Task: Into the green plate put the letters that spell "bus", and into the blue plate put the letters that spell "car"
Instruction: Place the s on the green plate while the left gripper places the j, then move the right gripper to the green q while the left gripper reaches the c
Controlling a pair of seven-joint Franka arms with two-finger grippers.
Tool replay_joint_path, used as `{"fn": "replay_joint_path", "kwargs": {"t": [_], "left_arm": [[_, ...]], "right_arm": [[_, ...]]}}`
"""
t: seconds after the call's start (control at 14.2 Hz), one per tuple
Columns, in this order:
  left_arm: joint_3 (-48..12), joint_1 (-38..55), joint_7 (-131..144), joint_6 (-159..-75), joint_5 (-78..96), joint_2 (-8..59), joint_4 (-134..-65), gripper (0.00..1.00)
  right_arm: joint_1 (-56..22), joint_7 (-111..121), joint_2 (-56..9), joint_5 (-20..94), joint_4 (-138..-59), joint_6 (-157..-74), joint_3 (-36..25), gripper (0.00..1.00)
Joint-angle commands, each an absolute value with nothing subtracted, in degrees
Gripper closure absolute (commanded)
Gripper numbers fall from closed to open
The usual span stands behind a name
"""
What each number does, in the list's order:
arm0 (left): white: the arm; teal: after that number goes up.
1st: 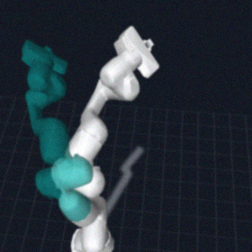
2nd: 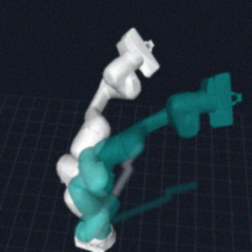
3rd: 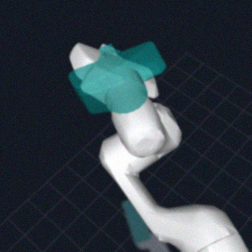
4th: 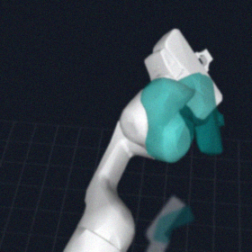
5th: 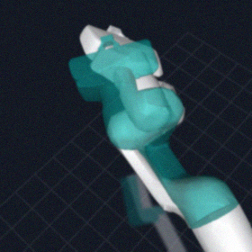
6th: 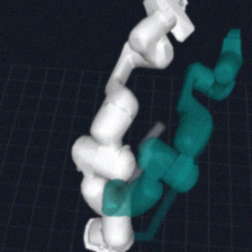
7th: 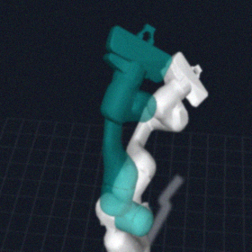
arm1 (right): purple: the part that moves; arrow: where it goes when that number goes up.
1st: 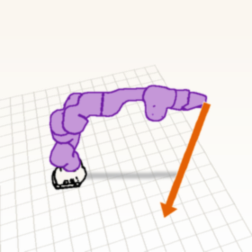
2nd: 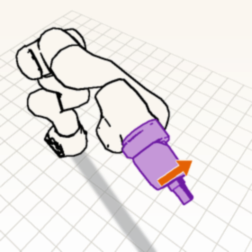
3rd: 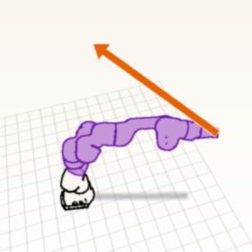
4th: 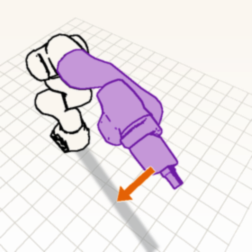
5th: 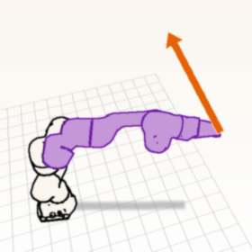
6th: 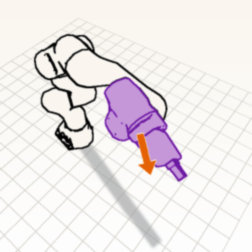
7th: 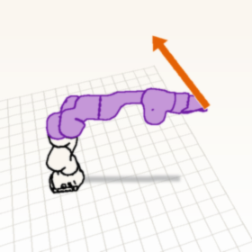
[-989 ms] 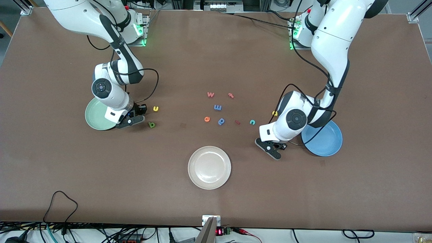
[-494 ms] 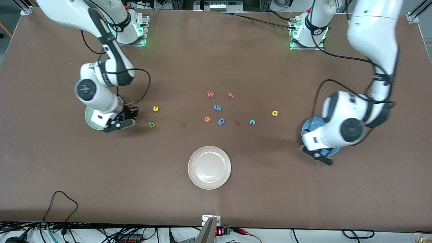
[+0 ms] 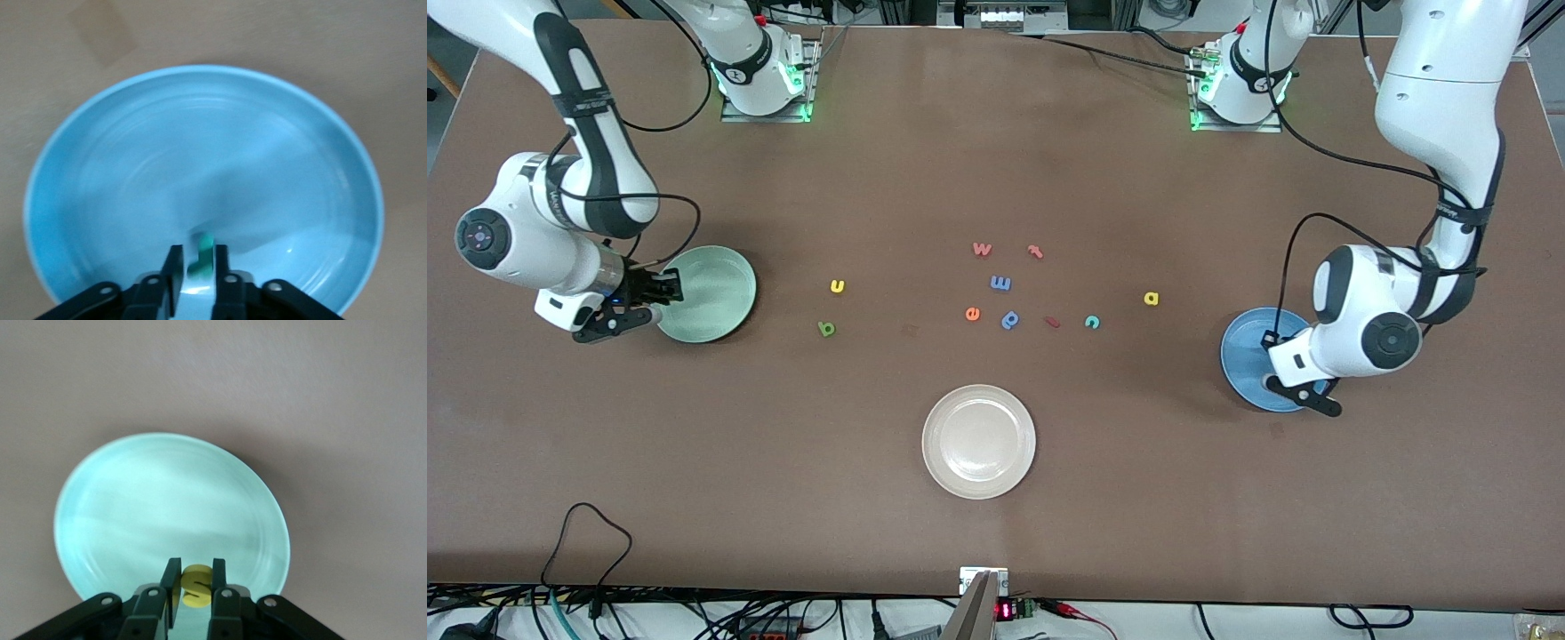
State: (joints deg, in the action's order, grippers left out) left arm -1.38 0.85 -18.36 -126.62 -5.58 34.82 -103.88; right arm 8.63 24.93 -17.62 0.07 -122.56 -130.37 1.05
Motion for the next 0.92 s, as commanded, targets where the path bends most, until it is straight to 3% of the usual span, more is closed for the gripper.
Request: {"fn": "replay_joint_path", "kwargs": {"t": [0.0, 0.28, 0.35, 0.49, 0.57, 0.85], "left_arm": [[-3.68, 1.41, -15.14, -121.93, -6.42, 29.8, -104.95, 0.0], [-14.91, 1.49, 6.18, -116.72, -5.89, 26.72, -104.33, 0.0], [-17.81, 1.93, 10.24, -117.5, -5.89, 27.33, -104.24, 0.0], [-20.21, 3.86, 17.19, -120.66, -5.89, 29.08, -104.06, 0.09], [-20.39, 6.22, 20.88, -122.41, -5.89, 30.14, -103.98, 0.12], [-19.69, 11.51, 29.53, -131.91, -9.9, 35.94, -103.89, 0.19]], "right_arm": [[8.7, 25.05, -18.54, 0.09, -122.43, -130.08, 2.02, 0.9], [8.79, 25.05, -19.51, 0.18, -122.43, -130.43, 1.93, 0.86], [8.79, 25.14, -19.77, 0.18, -122.34, -130.6, 1.93, 0.75], [8.7, 24.18, -19.95, 0.18, -122.08, -130.61, 2.02, 0.05], [8.44, 24.0, -19.86, 0.35, -122.08, -130.61, 2.02, 0.0], [6.34, 23.91, -19.34, 0.62, -120.85, -130.25, 2.64, 0.0]]}}
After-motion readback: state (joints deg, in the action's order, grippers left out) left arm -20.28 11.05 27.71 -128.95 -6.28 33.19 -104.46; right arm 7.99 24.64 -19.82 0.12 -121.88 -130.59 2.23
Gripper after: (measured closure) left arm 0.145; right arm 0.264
